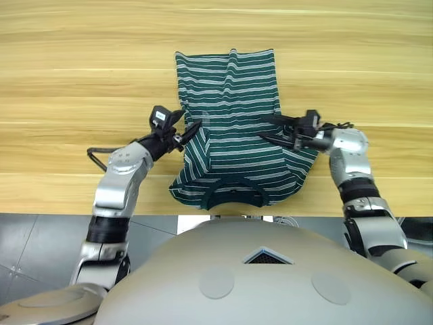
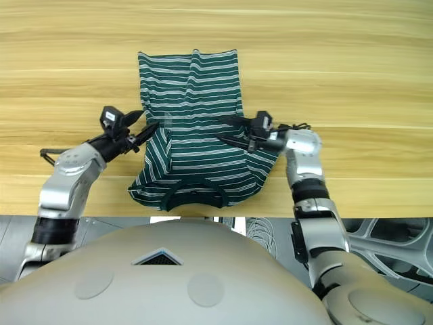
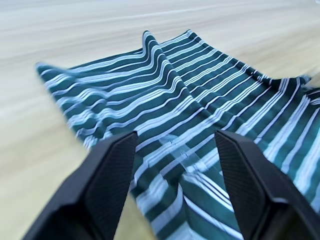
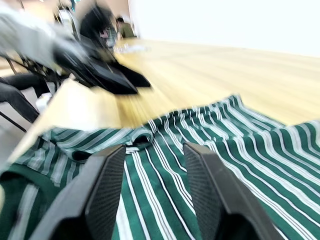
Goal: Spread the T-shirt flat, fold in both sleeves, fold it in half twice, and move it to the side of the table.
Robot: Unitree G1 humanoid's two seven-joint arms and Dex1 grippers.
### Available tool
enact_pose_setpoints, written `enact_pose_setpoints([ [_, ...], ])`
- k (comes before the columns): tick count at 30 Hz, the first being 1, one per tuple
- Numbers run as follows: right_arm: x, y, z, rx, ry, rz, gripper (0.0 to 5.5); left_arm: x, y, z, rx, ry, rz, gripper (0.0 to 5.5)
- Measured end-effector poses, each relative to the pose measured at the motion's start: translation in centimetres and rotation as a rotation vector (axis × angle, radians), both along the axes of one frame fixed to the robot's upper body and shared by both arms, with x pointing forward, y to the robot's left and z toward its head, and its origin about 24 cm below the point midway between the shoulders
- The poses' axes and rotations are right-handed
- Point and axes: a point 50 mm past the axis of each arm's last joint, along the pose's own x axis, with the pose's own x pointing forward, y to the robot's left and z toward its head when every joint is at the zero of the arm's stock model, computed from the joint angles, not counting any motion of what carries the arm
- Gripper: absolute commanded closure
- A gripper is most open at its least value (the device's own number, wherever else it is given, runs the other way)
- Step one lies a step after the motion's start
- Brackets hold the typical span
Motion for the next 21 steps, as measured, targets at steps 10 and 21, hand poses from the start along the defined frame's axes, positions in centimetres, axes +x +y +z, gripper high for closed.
enact_pose_setpoints([
  [10, -10.3, -9.8, -1.9, -0.112, 0.429, -0.366, 2.42, 8.6, -6.4, -2.5, 0.093, 0.02, -0.209, 2.71],
  [21, -7.0, -8.9, -3.5, -0.201, 0.595, -0.433, 2.42, 7.9, -4.9, -4.5, 0.13, 0.131, -0.122, 2.71],
])
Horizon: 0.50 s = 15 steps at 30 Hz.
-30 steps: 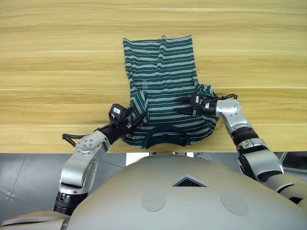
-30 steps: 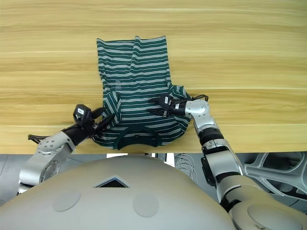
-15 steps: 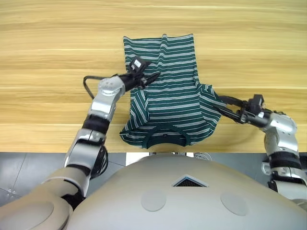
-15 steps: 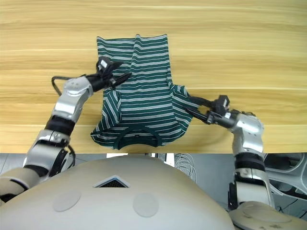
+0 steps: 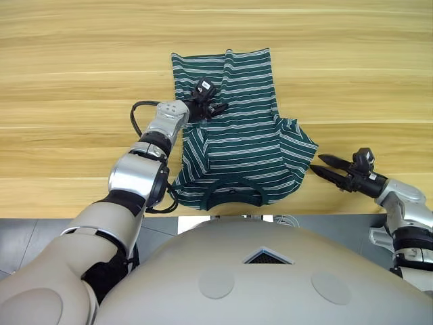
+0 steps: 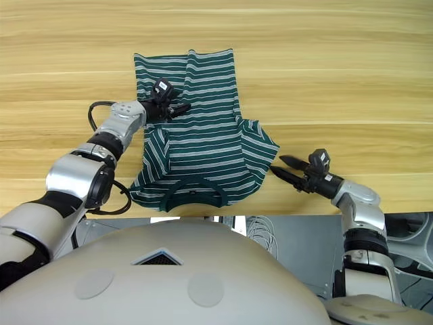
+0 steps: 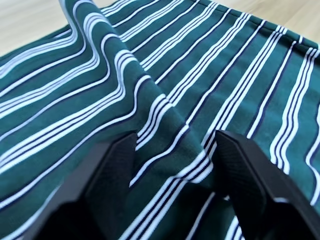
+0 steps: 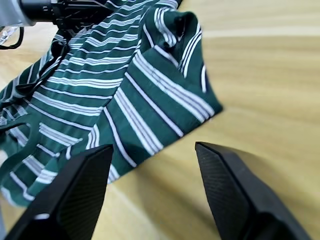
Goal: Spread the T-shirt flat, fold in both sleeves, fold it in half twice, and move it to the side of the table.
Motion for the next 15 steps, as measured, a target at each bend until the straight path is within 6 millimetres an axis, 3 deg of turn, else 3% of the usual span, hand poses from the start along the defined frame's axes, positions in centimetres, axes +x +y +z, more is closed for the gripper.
enact_pose_setpoints([
  [11, 2.2, 2.2, -0.1, 0.012, 0.029, 0.009, 2.42, 0.1, 0.1, 0.1, -0.011, 0.0, 0.012, 2.71],
  [15, 2.7, 2.8, -0.1, 0.017, 0.03, 0.02, 3.16, 0.1, 0.1, 0.1, -0.015, 0.001, 0.013, 2.71],
])
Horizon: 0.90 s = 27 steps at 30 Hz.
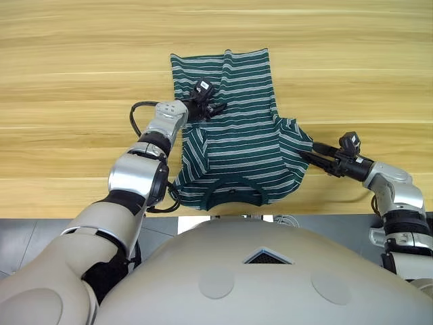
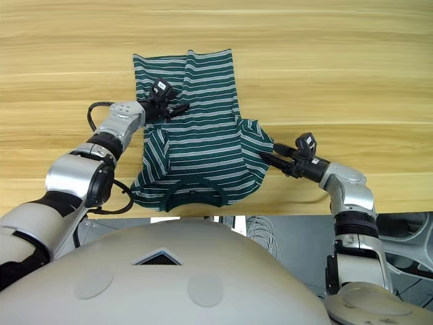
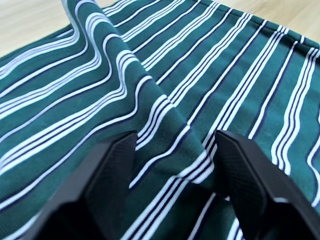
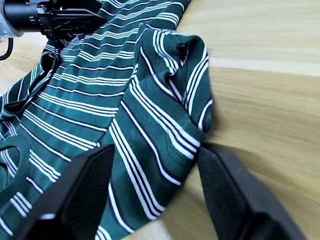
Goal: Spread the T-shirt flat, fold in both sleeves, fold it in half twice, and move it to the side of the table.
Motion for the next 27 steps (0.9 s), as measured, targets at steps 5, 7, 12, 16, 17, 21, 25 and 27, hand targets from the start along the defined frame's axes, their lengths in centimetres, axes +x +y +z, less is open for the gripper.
enact_pose_setpoints([
  [5, 0.2, 0.4, -0.2, -0.001, 0.001, -0.013, 4.05, 0.0, -0.1, 0.0, 0.005, -0.001, -0.006, 2.71],
  [7, 0.2, 0.5, -0.3, 0.0, 0.001, -0.021, 4.45, 0.0, -0.1, 0.0, 0.003, -0.002, -0.005, 2.71],
  [12, 0.2, 0.5, -0.5, -0.012, -0.005, -0.031, 5.39, 0.0, -0.2, 0.0, 0.005, -0.008, -0.014, 2.71],
  [16, 0.2, 0.5, -0.4, -0.031, -0.032, -0.01, 5.46, 0.0, -0.2, 0.0, 0.006, -0.013, -0.016, 2.71],
  [17, 0.2, 0.7, -0.3, -0.032, -0.042, -0.003, 5.46, 0.0, -0.3, 0.1, 0.005, -0.013, -0.016, 2.71],
  [21, 0.1, 1.5, 0.8, -0.015, -0.126, 0.066, 5.46, 0.0, -0.5, 0.0, -0.002, -0.013, -0.015, 2.71],
  [25, 0.0, 2.8, 2.1, 0.003, -0.2, 0.154, 5.46, 0.0, -0.5, 0.0, -0.004, -0.013, -0.007, 2.71],
  [27, 0.2, 3.9, 2.6, 0.004, -0.229, 0.205, 5.46, -0.1, -0.7, 0.0, -0.007, -0.012, -0.009, 2.71],
])
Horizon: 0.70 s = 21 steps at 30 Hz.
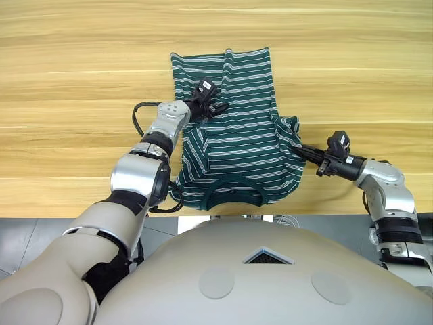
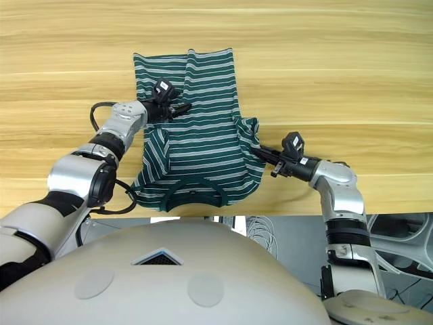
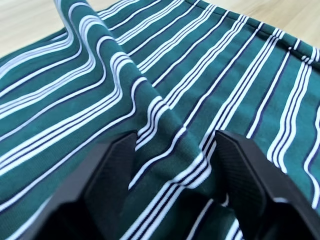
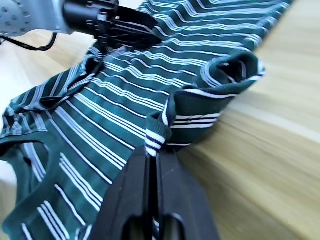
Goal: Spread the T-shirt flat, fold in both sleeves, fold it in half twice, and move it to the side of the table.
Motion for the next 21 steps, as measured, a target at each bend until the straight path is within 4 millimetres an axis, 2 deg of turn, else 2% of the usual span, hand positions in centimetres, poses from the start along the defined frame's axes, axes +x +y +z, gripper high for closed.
enact_pose_setpoints([
  [5, 0.0, 2.1, 0.2, -0.066, -0.005, 0.105, 5.46, -0.1, -0.7, -0.1, -0.007, 0.003, -0.015, 2.71],
  [10, -0.1, 4.3, -0.5, -0.225, 0.019, 0.204, 5.46, -0.3, -1.5, -0.1, -0.003, 0.003, -0.039, 2.71],
  [12, -0.2, 4.7, -0.8, -0.277, 0.019, 0.214, 5.46, -0.3, -1.7, -0.1, 0.002, 0.0, -0.046, 2.71],
  [17, -0.4, 5.1, 0.0, -0.27, 0.014, 0.268, 4.6, -0.3, -1.9, -0.1, 0.002, 0.0, -0.05, 2.71],
  [21, -1.1, 6.0, 2.0, -0.159, 0.008, 0.334, 3.91, -0.3, -2.0, -0.1, 0.006, -0.001, -0.054, 2.71],
])
